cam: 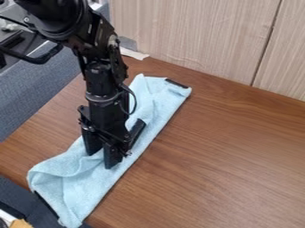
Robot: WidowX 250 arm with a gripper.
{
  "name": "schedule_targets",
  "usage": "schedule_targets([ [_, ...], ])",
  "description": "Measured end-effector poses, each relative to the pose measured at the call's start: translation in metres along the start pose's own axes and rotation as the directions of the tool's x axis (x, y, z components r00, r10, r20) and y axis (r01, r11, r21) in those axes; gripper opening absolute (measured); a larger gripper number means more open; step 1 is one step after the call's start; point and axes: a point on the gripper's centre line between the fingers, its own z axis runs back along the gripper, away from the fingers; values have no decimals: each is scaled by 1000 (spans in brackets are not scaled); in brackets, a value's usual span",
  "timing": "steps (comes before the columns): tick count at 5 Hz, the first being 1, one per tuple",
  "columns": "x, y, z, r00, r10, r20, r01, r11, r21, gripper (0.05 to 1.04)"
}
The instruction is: Fold the cloth from left to right
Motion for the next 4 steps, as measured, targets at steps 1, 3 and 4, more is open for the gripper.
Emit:
schedule_targets([
  [1,-1,3,6,1000,7,14,-7,1000,-5,1006],
  [3,-4,3,34,995,12,98,-10,1000,-19,1001],
  [4,-8,7,54,989,15,149,-11,1000,-25,1001],
])
